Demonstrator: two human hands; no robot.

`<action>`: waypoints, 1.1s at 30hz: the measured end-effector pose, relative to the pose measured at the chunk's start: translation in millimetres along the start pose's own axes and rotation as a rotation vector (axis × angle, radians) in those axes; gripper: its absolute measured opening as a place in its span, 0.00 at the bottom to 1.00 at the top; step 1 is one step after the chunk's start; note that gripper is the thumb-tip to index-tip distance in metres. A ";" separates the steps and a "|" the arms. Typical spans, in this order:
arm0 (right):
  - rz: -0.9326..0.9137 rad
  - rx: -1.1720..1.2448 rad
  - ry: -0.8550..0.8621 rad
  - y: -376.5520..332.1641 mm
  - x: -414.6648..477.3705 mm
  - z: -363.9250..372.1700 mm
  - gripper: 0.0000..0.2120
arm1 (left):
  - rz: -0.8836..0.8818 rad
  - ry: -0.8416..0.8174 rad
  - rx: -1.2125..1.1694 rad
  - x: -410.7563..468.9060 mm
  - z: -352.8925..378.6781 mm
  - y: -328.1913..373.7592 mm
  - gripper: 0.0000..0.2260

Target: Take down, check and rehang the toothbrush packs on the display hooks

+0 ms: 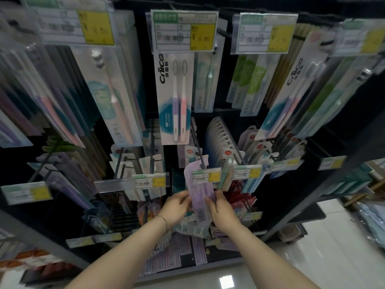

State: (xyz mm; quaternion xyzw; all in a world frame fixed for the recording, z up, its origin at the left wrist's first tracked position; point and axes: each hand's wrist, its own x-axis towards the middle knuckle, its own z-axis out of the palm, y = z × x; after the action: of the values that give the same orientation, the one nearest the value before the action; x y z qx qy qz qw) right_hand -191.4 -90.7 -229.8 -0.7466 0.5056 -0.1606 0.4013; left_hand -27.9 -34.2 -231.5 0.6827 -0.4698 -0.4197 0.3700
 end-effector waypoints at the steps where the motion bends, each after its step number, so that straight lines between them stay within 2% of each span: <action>1: -0.001 -0.001 -0.009 -0.6 0.6 -0.3 0.13 | -0.007 0.044 0.059 1.3 -3.1 -1.8 0.10; 3: 0.001 -0.002 -0.027 -3.3 2.2 -1.1 0.16 | -0.067 0.183 0.140 7.4 -9.8 -6.2 0.09; 6: -0.001 0.008 -0.064 -4.9 5.4 -0.6 0.19 | -0.164 0.350 0.099 20.9 -17.7 -5.5 0.04; 10: -0.022 0.012 -0.099 -4.4 9.1 -1.2 0.19 | -0.016 0.295 0.011 36.8 -23.6 2.9 0.06; 14: -0.011 0.023 -0.102 -1.5 14.0 -2.7 0.16 | 0.170 0.215 0.053 43.8 -30.0 19.3 0.09; 17: 0.014 0.016 -0.107 -0.6 17.0 -4.9 0.14 | 0.173 0.217 0.082 48.8 -34.4 23.8 0.11; 21: 0.023 0.099 -0.089 0.1 20.0 -8.0 0.06 | 0.228 0.278 0.113 49.9 -38.0 20.2 0.09; 23: -0.020 0.067 -0.071 1.9 21.8 -7.1 0.08 | 0.236 0.314 0.098 47.6 -38.2 19.2 0.09; 27: -0.035 0.033 -0.051 5.8 25.1 -2.4 0.11 | 0.156 0.345 0.013 36.8 -39.8 16.6 0.06; 29: -0.042 0.056 -0.054 6.3 25.4 -0.6 0.12 | 0.072 0.355 0.077 29.1 -38.3 9.7 0.05; 31: -0.047 0.072 -0.055 6.0 24.5 0.7 0.12 | -0.114 0.377 0.055 20.5 -35.7 3.0 0.13; 33: -0.046 0.081 -0.044 7.1 25.5 2.4 0.15 | -0.249 0.415 0.024 11.0 -35.6 -1.5 0.15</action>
State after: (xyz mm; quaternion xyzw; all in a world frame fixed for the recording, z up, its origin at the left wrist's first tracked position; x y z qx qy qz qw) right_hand -183.2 -113.4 -241.0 -0.7444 0.4726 -0.1739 0.4385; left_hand 7.6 -40.3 -222.1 0.8113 -0.3008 -0.3072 0.3960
